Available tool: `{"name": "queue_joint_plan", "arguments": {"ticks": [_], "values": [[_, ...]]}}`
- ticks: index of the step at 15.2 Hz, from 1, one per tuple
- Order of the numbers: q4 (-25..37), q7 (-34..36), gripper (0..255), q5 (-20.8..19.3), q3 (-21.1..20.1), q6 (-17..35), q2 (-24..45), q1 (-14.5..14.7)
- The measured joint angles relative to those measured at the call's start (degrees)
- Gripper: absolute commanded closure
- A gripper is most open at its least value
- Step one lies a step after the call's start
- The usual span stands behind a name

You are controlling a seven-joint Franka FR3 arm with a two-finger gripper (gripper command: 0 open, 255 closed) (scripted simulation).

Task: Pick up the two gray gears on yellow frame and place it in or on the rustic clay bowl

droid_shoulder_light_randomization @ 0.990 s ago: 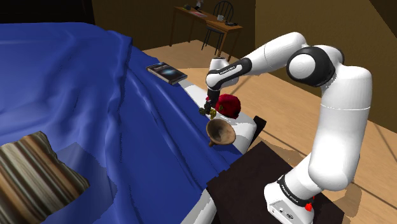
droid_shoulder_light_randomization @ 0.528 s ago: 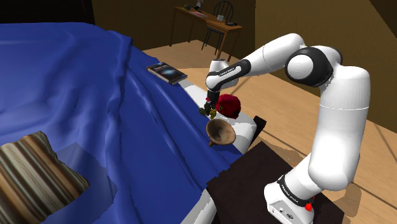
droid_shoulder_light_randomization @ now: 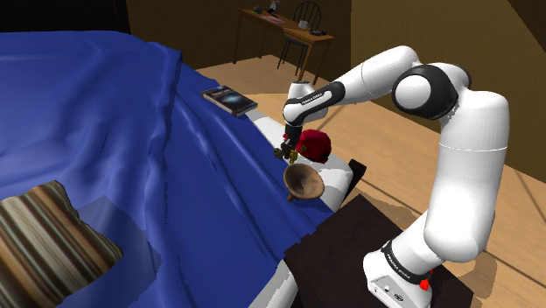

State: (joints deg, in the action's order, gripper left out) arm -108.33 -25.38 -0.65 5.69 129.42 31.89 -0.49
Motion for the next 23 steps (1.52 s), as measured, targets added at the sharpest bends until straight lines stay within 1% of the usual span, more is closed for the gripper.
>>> {"name": "queue_joint_plan", "arguments": {"ticks": [4, 7, 23], "values": [[0.0, 0.0, 255, 0.0, 0.0, 0.0, 0.0, 0.0], [-0.2, 0.0, 255, -0.1, 0.1, -1.1, -1.2, 0.1], [1.4, -0.1, 255, -0.7, 0.5, -10.3, -9.0, 0.4]]}}
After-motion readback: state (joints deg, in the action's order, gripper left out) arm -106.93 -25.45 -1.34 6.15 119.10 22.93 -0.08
